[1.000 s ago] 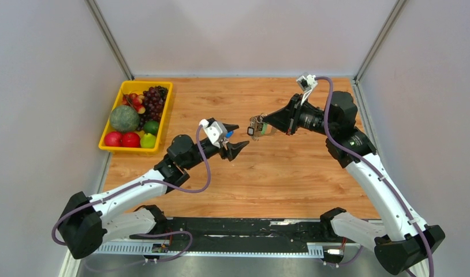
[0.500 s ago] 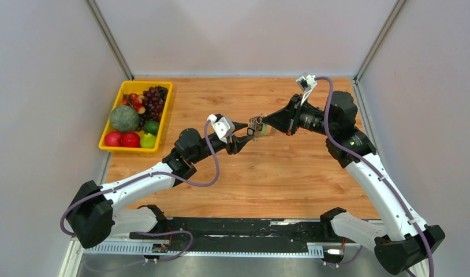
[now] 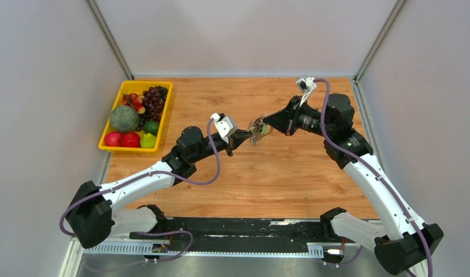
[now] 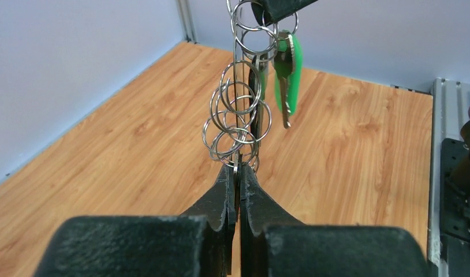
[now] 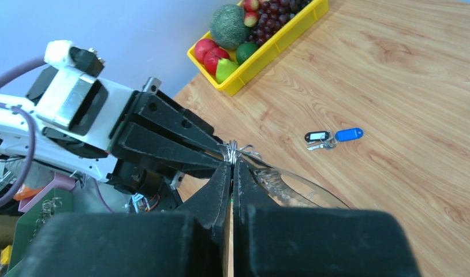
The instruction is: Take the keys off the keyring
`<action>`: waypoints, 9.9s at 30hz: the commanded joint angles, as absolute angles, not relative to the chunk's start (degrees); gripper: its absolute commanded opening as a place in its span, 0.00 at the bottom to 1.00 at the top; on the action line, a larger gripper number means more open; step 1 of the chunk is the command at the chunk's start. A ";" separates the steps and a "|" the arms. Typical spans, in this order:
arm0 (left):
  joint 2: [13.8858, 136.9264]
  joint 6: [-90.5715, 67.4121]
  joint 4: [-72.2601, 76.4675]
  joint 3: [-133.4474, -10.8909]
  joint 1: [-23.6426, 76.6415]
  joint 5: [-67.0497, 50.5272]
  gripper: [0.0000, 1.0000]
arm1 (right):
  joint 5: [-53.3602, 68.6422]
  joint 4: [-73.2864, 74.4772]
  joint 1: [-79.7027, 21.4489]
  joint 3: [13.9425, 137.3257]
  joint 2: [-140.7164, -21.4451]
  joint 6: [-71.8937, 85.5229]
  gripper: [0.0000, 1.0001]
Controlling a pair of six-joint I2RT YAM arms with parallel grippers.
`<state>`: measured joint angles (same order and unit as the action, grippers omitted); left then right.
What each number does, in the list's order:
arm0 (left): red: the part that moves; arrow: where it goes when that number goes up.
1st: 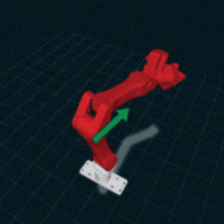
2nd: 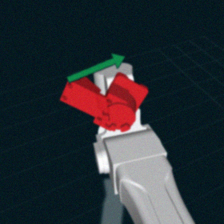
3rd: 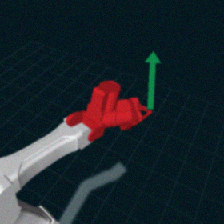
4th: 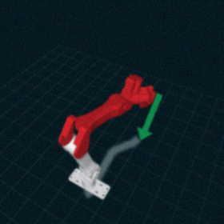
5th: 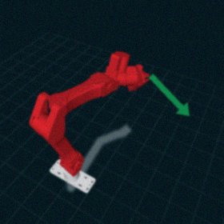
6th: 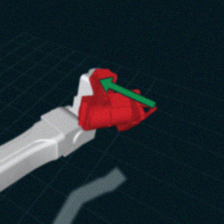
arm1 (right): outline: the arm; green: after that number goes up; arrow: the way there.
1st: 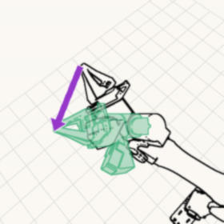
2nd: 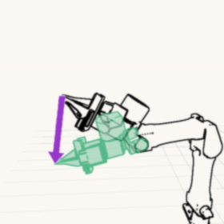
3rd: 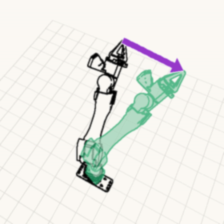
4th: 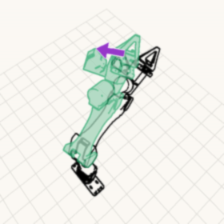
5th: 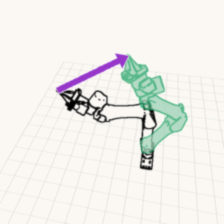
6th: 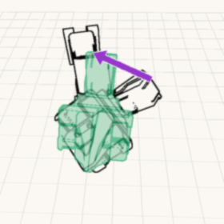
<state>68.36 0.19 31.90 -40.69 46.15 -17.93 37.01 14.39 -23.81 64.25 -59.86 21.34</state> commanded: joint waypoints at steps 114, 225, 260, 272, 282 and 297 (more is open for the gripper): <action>79.08 -0.09 -69.37 -96.23 51.61 -19.17 0.00 | 41.69 -18.94 -44.45 42.06 -58.01 2.76 0.68; 67.91 10.42 -53.39 -85.32 55.07 -18.33 0.00 | 34.10 -9.86 -45.56 44.53 -62.13 12.35 0.00; 68.95 8.23 -54.35 -88.77 56.59 -15.06 0.00 | 35.32 -9.80 -43.77 38.10 -45.67 2.74 0.48; 68.65 8.94 -54.06 -88.90 56.55 -18.88 0.00 | 43.89 -20.09 -43.88 35.00 -46.05 0.96 0.50; 68.75 9.14 -53.83 -89.30 56.51 -22.40 0.00 | 44.81 -23.47 -44.37 34.64 -46.35 -1.58 0.42; 68.77 9.29 -53.55 -89.59 56.53 -24.41 0.00 | 46.83 -25.07 -45.24 35.98 -49.88 -3.95 0.33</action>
